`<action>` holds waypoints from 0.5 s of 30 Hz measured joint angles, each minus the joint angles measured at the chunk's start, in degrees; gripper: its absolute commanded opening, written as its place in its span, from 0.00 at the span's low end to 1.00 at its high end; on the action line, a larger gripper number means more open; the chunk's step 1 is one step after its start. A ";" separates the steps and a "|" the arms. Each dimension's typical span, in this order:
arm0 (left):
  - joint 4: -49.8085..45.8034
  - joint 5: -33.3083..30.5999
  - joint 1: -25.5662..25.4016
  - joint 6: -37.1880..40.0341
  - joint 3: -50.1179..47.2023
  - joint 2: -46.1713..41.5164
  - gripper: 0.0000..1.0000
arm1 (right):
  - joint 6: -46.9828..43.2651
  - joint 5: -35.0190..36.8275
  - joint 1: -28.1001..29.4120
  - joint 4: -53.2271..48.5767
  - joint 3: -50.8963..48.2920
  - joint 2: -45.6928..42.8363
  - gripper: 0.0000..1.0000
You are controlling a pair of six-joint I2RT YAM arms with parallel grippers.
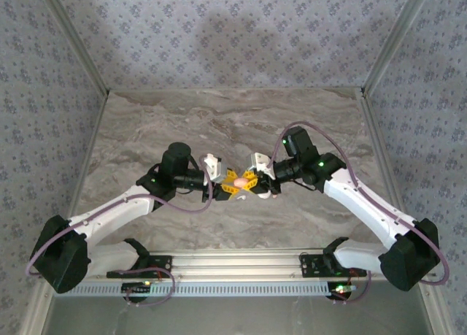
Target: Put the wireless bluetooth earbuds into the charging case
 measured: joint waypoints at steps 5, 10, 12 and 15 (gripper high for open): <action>-0.13 0.02 0.00 0.33 0.00 0.00 0.33 | 0.02 -0.39 0.00 0.22 0.00 0.04 0.14; -0.17 -0.02 0.00 0.70 0.00 0.00 0.24 | 0.09 -0.85 0.00 0.81 0.00 0.09 0.14; -0.17 -0.28 0.00 0.96 0.00 0.00 0.20 | 0.11 -0.85 -0.04 0.66 0.02 0.09 0.18; -0.17 -0.46 0.00 1.14 0.00 -0.02 0.19 | 0.20 -0.66 -0.07 0.79 0.02 0.09 0.32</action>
